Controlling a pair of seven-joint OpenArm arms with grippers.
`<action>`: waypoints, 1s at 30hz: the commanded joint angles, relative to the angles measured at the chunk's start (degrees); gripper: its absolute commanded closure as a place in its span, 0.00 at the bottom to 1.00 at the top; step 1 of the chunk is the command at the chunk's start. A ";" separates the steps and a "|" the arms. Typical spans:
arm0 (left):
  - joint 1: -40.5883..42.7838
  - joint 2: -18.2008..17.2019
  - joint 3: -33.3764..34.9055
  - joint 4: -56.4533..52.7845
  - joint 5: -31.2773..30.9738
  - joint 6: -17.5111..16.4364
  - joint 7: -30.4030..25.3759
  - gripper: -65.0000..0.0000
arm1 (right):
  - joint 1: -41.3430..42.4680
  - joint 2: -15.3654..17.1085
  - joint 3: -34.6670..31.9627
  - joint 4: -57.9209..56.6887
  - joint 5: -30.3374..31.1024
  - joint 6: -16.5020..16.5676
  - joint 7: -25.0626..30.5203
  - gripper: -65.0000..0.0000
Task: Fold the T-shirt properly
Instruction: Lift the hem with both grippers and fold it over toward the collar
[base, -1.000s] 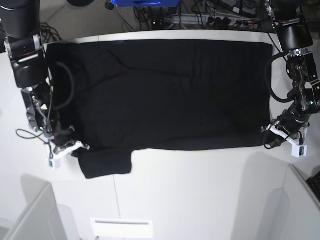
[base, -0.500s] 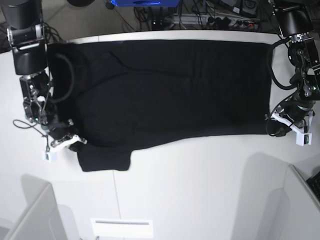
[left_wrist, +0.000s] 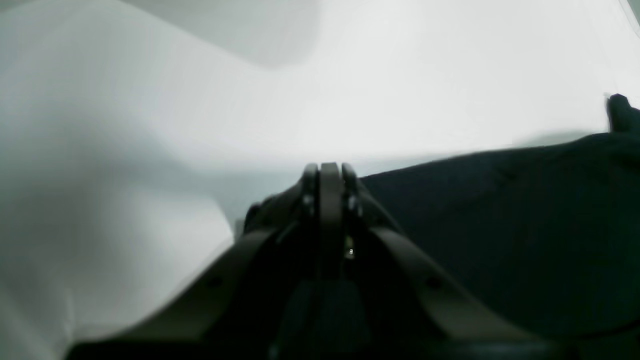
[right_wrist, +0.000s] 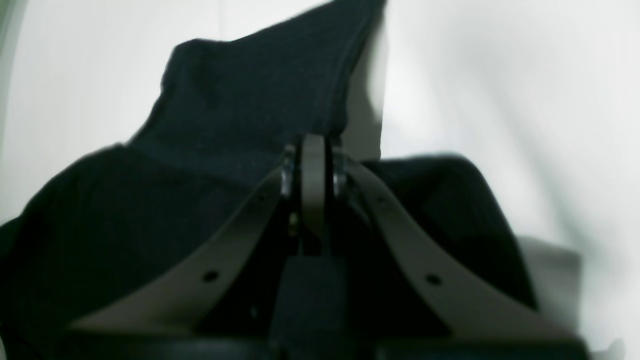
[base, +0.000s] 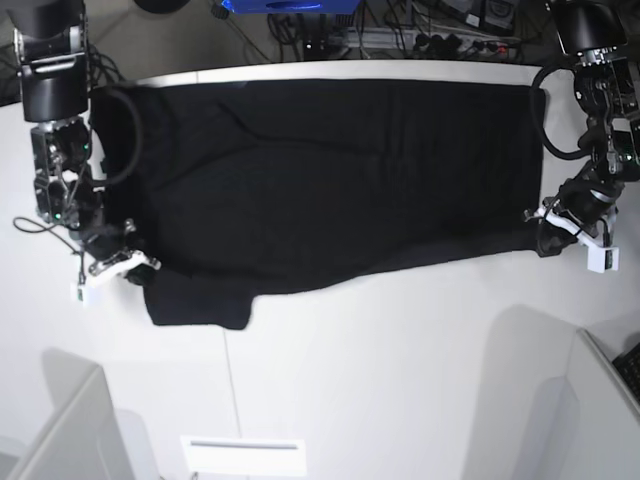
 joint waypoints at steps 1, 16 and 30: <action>-0.84 -1.03 -0.48 2.08 -1.23 -0.16 -1.33 1.00 | 1.32 1.15 1.18 1.75 0.43 0.40 1.03 1.00; 5.14 -1.03 -4.52 7.71 -1.14 -0.16 -1.24 1.00 | -4.40 1.23 10.32 9.84 0.43 0.40 -8.99 1.00; 8.30 -2.18 -6.10 8.59 -1.23 -0.16 -1.24 1.00 | -11.70 -1.75 20.08 17.84 0.43 0.40 -16.28 1.00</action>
